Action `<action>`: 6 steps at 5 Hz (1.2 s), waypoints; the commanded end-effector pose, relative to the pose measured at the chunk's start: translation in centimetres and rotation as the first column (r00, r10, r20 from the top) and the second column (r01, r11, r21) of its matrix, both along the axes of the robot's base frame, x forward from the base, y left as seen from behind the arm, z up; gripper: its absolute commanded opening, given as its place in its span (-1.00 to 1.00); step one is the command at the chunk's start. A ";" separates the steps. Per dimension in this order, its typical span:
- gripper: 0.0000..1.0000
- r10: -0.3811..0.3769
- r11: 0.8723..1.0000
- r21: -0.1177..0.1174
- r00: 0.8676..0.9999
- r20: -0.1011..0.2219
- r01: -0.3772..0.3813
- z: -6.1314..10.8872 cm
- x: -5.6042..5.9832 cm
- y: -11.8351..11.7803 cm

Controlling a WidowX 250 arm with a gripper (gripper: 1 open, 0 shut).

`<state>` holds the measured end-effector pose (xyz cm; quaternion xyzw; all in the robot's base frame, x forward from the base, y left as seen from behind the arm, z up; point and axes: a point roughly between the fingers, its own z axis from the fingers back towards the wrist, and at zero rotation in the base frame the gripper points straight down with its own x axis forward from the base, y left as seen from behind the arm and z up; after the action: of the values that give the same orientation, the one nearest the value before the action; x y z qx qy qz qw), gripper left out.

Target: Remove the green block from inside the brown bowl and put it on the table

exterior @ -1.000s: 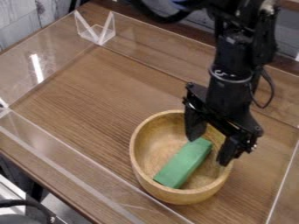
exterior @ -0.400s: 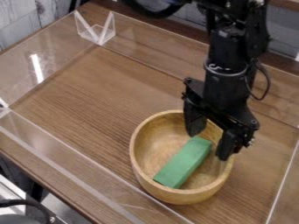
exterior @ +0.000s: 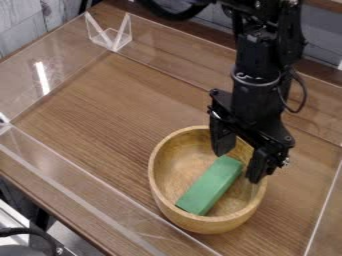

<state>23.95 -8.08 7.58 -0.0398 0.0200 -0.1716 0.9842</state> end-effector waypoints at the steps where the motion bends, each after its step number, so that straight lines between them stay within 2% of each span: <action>1: 1.00 -0.008 1.000 -0.023 0.999 0.047 0.009 1.4 0.4 0.1; 6: 1.00 -0.036 0.998 -0.051 0.999 0.035 0.038 1.4 0.2 0.3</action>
<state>23.62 -7.94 7.56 -0.0594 0.0288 -0.1906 0.9794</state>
